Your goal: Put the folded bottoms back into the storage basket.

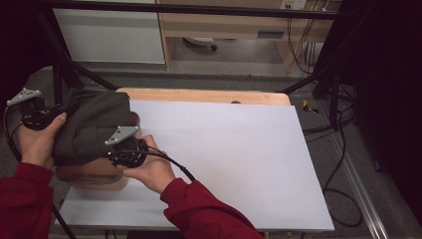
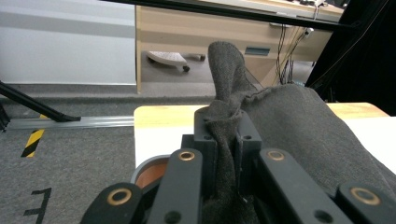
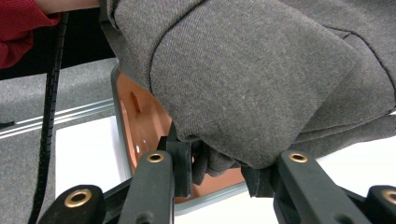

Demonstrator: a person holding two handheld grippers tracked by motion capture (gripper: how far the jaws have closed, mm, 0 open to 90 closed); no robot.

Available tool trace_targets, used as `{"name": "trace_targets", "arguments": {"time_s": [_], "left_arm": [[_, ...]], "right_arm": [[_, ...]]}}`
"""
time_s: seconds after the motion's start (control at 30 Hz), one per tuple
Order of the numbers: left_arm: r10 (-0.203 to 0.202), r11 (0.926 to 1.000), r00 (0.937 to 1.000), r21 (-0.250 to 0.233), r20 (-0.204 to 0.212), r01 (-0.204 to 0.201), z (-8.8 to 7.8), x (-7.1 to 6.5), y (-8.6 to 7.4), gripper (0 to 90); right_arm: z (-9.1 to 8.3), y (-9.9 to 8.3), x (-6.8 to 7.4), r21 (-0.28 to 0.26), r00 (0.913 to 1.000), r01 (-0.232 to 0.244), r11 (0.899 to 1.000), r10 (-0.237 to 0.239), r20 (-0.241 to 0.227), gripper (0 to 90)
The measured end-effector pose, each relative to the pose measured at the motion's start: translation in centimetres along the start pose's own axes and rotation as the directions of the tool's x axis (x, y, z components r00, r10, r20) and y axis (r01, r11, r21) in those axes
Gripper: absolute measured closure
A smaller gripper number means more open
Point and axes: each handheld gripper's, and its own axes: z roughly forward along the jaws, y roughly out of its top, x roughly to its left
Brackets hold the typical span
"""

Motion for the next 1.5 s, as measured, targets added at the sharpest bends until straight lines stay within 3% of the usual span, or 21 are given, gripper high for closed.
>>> {"name": "trace_targets", "arguments": {"time_s": [0.57,1.5], "left_arm": [[-0.003,0.9994,1.0,0.035,0.004,0.003,0.1,0.5,-0.4,83.2],[-0.01,0.9938,0.9998,0.111,0.014,0.009,0.2,1.9,-2.4,83.1]], "right_arm": [[0.6,-0.4,0.2,0.013,0.9998,0.004,1.0,-0.004,-0.02,67.8],[2.2,-1.5,1.5,0.05,0.9989,0.005,0.999,-0.003,-0.046,67.7]]}}
